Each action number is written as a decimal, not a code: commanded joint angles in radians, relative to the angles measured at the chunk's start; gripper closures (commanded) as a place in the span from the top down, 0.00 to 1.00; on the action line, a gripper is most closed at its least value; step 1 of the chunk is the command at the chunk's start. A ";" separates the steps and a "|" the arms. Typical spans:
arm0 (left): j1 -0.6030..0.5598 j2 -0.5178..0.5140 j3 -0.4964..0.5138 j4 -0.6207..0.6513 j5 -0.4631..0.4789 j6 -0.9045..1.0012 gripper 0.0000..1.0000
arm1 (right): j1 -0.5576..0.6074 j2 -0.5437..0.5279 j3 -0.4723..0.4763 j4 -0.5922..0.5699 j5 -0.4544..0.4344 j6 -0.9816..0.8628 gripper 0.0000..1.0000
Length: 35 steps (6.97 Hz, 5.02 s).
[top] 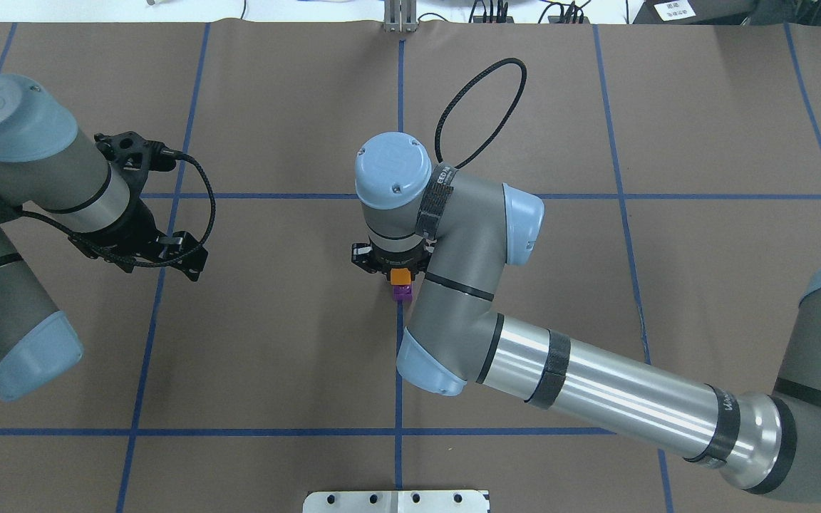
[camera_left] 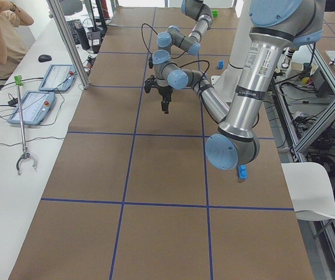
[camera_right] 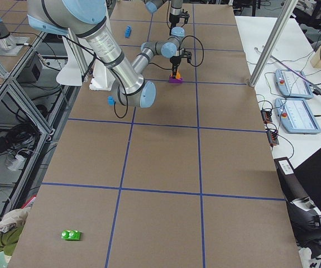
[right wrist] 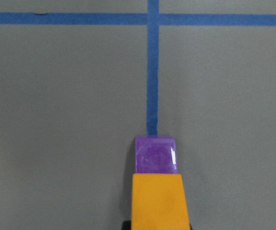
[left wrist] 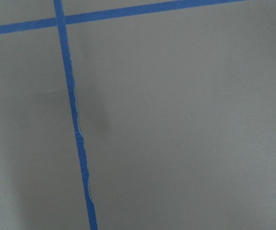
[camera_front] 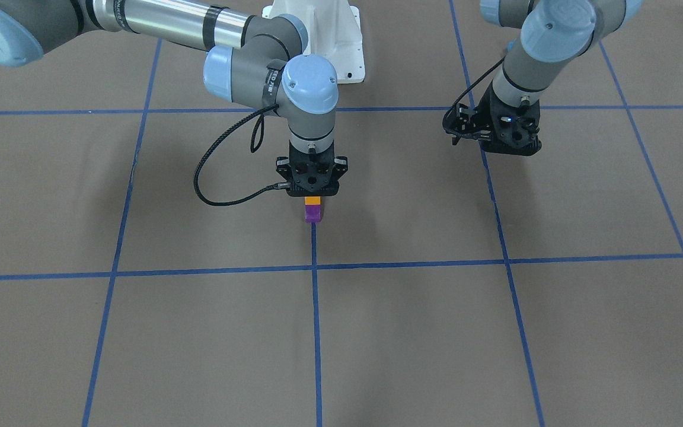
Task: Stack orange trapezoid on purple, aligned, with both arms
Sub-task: 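Adjust the orange trapezoid to align it over the purple one, then rotate the right gripper to square the orange trapezoid on the purple one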
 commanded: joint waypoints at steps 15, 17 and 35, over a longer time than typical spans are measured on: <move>0.001 -0.022 -0.002 0.006 -0.004 -0.031 1.00 | -0.021 -0.001 0.028 -0.002 -0.056 0.111 0.00; 0.001 -0.022 -0.002 0.006 -0.005 -0.031 1.00 | -0.040 -0.001 0.025 -0.002 -0.098 0.140 0.00; 0.001 -0.108 -0.002 0.106 -0.007 -0.032 1.00 | -0.098 -0.001 0.026 -0.015 -0.304 0.288 0.00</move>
